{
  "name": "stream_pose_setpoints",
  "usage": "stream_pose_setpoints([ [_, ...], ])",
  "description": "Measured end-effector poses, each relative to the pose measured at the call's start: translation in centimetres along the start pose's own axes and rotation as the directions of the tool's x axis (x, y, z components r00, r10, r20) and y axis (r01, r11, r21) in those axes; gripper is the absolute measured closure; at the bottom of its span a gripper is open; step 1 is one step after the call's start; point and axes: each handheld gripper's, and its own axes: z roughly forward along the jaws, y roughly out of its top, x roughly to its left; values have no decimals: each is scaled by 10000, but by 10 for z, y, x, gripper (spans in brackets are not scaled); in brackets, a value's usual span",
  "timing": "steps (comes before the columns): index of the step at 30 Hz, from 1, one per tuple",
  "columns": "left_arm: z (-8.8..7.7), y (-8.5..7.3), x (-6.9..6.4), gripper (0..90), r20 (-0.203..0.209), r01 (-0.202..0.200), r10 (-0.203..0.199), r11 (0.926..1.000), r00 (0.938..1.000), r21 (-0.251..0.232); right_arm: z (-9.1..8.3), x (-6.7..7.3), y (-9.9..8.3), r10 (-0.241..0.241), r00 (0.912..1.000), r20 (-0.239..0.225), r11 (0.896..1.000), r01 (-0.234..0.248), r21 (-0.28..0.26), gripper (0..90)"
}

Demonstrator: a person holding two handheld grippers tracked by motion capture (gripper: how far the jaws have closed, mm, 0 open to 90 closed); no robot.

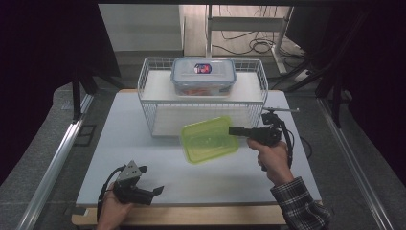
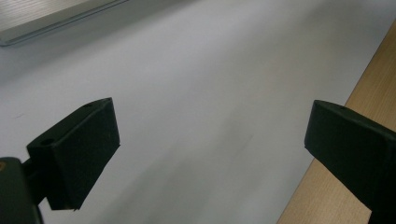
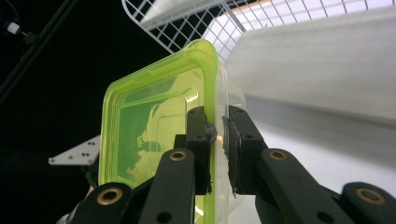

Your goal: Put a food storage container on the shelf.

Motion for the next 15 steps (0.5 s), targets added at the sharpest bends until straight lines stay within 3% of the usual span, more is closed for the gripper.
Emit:
stream_pose_setpoints([
  [15,0,0,1,32,-4,29,-29,10000,10000,-55,-21,25,41,-115,9999,-39,9966,111,-819,803],
])
